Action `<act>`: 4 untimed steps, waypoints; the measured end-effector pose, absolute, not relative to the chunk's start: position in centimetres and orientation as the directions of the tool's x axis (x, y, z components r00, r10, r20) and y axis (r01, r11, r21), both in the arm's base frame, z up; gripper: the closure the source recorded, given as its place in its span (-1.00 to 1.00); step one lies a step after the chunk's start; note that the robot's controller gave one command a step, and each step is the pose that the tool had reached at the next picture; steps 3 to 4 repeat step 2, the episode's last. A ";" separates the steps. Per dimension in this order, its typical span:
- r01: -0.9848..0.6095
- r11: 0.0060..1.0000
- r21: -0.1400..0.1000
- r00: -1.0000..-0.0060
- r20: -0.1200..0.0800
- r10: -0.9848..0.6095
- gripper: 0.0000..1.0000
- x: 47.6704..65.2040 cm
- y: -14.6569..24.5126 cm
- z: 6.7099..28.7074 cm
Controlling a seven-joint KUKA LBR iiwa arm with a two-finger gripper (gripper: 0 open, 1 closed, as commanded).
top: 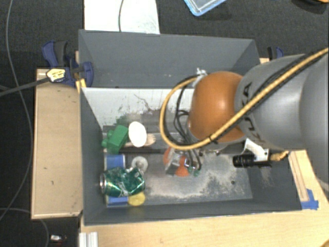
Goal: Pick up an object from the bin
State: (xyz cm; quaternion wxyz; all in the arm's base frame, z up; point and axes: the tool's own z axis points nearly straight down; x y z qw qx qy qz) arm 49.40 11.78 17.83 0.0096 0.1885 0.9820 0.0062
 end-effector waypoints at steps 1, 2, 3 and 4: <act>0.367 0.930 0.018 -0.930 -0.019 0.367 1.00 49.5 11.8 19.1; 0.366 0.930 0.018 -0.930 -0.020 0.367 1.00 49.5 11.8 20.0; 0.366 0.930 0.018 -0.930 -0.020 0.367 1.00 49.5 11.8 20.0; 0.366 0.930 0.018 -0.930 -0.020 0.367 1.00 49.5 11.8 20.0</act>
Offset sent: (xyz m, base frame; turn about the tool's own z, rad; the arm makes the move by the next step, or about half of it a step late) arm 0.0006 -0.0001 0.0111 -0.0020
